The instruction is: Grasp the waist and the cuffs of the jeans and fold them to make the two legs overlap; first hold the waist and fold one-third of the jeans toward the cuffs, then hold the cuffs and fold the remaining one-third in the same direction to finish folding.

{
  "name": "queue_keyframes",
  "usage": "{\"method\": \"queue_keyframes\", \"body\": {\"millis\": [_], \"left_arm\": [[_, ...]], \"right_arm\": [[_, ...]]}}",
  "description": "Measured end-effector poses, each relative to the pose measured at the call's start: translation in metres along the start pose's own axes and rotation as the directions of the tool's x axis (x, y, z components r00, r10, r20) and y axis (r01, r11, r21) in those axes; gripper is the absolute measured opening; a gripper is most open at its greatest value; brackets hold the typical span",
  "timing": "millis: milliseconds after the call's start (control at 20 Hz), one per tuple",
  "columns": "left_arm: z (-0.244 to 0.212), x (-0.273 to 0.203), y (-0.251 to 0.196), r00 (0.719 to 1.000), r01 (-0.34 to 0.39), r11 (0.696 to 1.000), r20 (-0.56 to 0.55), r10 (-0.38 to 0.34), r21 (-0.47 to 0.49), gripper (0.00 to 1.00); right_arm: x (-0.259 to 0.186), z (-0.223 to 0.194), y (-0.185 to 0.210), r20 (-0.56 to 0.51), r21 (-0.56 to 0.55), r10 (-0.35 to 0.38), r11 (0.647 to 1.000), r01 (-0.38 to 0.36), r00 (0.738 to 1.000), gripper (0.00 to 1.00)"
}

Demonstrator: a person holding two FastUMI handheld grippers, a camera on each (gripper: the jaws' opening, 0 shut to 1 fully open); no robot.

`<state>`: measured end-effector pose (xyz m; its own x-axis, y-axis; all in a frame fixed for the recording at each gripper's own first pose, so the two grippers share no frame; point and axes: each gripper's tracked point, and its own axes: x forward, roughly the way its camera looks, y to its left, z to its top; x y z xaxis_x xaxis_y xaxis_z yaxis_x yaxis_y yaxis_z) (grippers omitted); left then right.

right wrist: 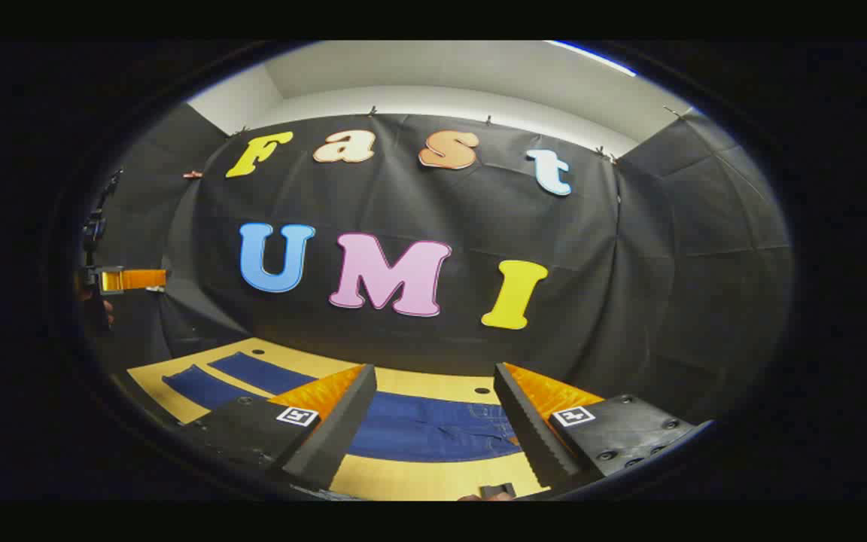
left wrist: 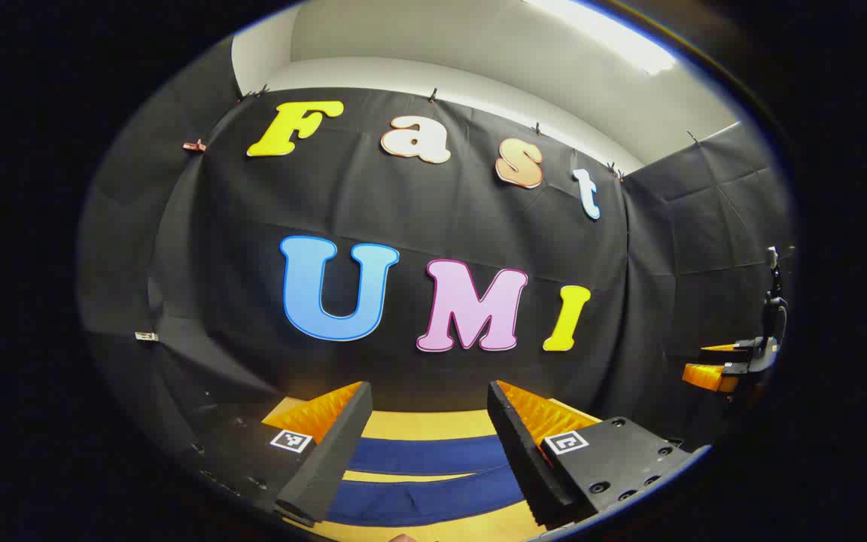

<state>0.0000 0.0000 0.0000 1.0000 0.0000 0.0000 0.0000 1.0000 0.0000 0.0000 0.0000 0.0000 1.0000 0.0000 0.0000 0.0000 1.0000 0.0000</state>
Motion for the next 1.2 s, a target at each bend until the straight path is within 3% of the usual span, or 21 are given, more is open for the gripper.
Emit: {"method": "queue_keyframes", "body": {"millis": [100, 350, 850, 1200], "left_arm": [[-0.008, 0.000, -0.005, 0.999, 0.024, 1.000, -0.021, -0.024, -0.018, 0.96], [-0.023, -0.003, -0.011, 0.996, 0.052, 0.998, -0.068, -0.054, -0.033, 0.96], [-0.042, -0.018, 0.016, 0.993, 0.012, 1.000, -0.120, -0.015, -0.022, 0.96], [-0.106, -0.034, 0.046, 0.947, 0.061, 0.998, -0.314, -0.066, -0.028, 0.96]], "right_arm": [[-0.006, -0.007, -0.010, -0.017, -0.011, -0.022, 1.000, 0.022, 1.000, 0.97], [-0.010, -0.014, -0.009, -0.039, 0.004, -0.033, 0.999, 0.034, 0.999, 0.98], [0.007, -0.024, -0.002, -0.055, 0.000, -0.031, 1.000, 0.031, 0.998, 0.97], [0.031, -0.028, -0.025, -0.052, -0.010, -0.029, 1.000, 0.028, 0.998, 0.97]]}}
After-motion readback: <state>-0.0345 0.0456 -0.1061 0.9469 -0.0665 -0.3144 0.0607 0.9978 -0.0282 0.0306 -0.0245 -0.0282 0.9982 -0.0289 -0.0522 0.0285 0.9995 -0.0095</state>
